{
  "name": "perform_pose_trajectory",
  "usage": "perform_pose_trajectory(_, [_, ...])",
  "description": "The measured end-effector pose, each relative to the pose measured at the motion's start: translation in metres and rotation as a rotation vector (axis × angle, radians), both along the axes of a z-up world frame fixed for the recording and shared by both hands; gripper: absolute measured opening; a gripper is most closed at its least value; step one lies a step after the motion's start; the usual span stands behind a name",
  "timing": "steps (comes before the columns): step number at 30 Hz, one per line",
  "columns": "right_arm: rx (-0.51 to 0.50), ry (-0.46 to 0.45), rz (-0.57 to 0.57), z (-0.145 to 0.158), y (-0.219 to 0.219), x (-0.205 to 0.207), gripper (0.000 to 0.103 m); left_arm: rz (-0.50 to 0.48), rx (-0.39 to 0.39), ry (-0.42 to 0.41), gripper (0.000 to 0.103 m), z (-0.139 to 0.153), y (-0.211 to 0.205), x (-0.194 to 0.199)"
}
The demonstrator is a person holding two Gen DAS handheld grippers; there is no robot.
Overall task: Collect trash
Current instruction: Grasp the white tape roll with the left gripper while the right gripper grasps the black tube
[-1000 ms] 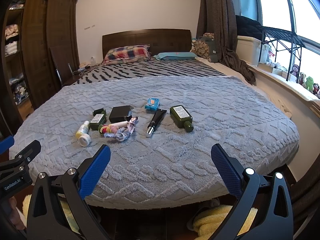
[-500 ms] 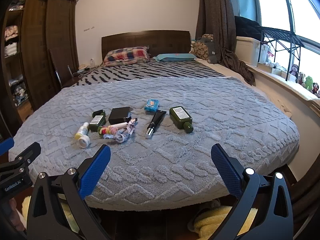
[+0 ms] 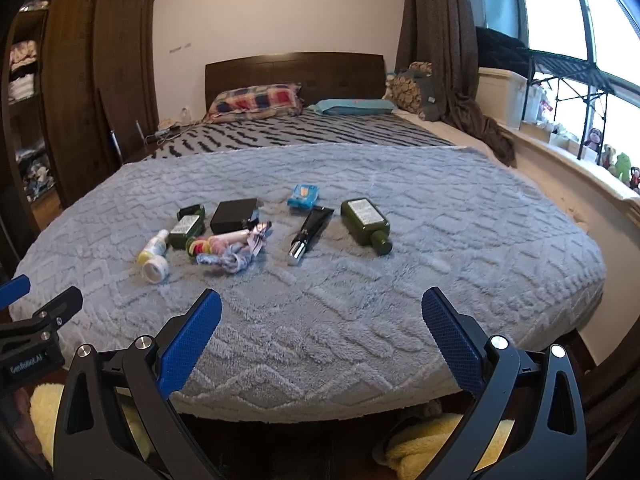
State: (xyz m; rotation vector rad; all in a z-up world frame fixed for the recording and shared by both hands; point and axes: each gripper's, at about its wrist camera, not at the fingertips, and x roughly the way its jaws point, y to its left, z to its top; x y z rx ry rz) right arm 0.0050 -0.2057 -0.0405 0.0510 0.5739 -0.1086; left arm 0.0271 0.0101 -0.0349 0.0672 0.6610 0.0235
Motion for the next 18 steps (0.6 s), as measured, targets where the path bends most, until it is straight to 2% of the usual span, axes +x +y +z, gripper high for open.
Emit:
perform_pose_trajectory(2, [-0.024,0.004,-0.012,-0.007,0.000,0.004,0.100,0.015,0.011,0.009,0.095,-0.006,0.004,0.005])
perform_pose_trajectory(6, [0.049,0.041,0.014,-0.022,-0.005,0.017,0.100,0.036,0.008,0.034,0.095,-0.020,0.017,0.018])
perform_pose_trajectory(10, [0.068,0.085,0.012,-0.036,-0.008,0.031,0.100,0.038,-0.015,0.053,0.095,-0.030,0.024,0.033])
perform_pose_trajectory(15, [0.103,0.130,0.006,-0.048,-0.012,0.055,0.100,-0.001,0.016,0.094,0.095,-0.047,0.016,0.059])
perform_pose_trajectory(18, [0.086,0.159,0.014,-0.055,-0.008,0.075,0.100,-0.036,-0.013,0.114,0.095,-0.057,0.012,0.074])
